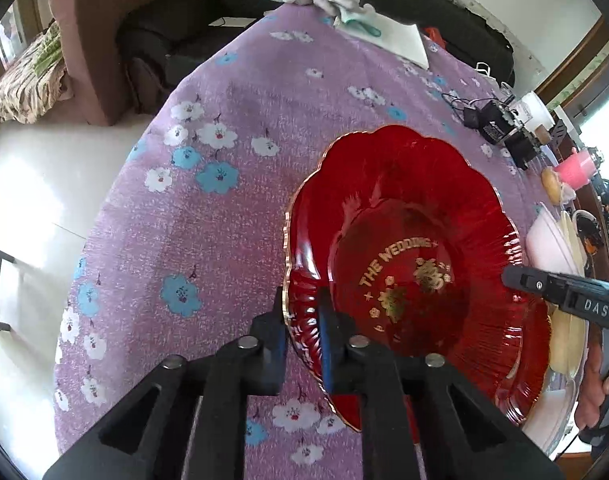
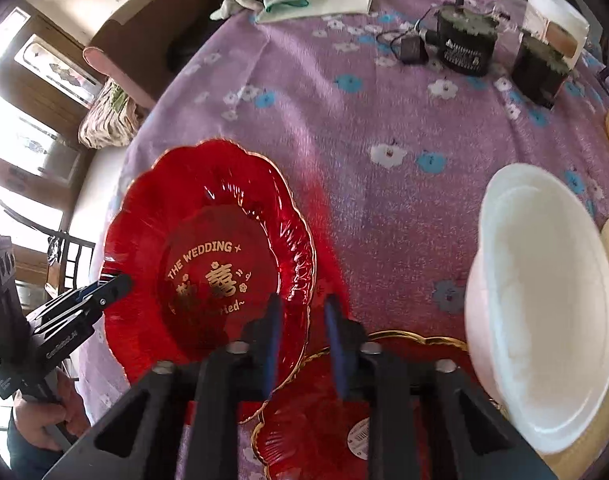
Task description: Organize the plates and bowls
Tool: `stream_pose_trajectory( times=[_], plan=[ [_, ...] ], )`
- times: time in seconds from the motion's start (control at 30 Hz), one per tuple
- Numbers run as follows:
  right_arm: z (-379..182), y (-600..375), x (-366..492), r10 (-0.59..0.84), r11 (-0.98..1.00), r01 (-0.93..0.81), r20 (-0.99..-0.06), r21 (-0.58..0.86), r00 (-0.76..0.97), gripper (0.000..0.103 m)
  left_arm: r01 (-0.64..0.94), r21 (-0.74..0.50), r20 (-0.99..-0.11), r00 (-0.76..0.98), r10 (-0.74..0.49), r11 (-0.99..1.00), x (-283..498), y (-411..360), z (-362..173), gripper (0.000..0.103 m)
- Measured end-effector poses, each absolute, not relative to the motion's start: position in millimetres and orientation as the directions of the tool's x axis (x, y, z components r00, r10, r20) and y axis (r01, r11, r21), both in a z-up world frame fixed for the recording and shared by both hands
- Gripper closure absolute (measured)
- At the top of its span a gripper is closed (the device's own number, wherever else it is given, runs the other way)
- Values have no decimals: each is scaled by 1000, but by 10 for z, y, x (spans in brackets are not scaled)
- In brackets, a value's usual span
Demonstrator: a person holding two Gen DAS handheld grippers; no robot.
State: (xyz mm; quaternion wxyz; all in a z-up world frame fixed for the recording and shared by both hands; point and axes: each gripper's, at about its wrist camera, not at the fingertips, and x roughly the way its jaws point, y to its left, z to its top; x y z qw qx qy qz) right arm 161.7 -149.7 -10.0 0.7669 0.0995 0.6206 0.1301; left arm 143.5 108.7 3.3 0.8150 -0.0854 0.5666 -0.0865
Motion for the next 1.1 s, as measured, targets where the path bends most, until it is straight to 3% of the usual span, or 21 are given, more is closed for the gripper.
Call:
stream_pose_trajectory(
  times=[0.57, 1.1],
  plan=[
    [205, -1236, 1328, 307, 950, -151, -914, 275, 267, 94, 75, -195, -865, 457, -207, 978, 1068, 1247, 495, 92],
    [809, -1658, 564, 304, 951, -75, -870, 298, 388, 94, 232, -218, -791, 528, -311, 948, 529, 815, 995, 91]
  ],
)
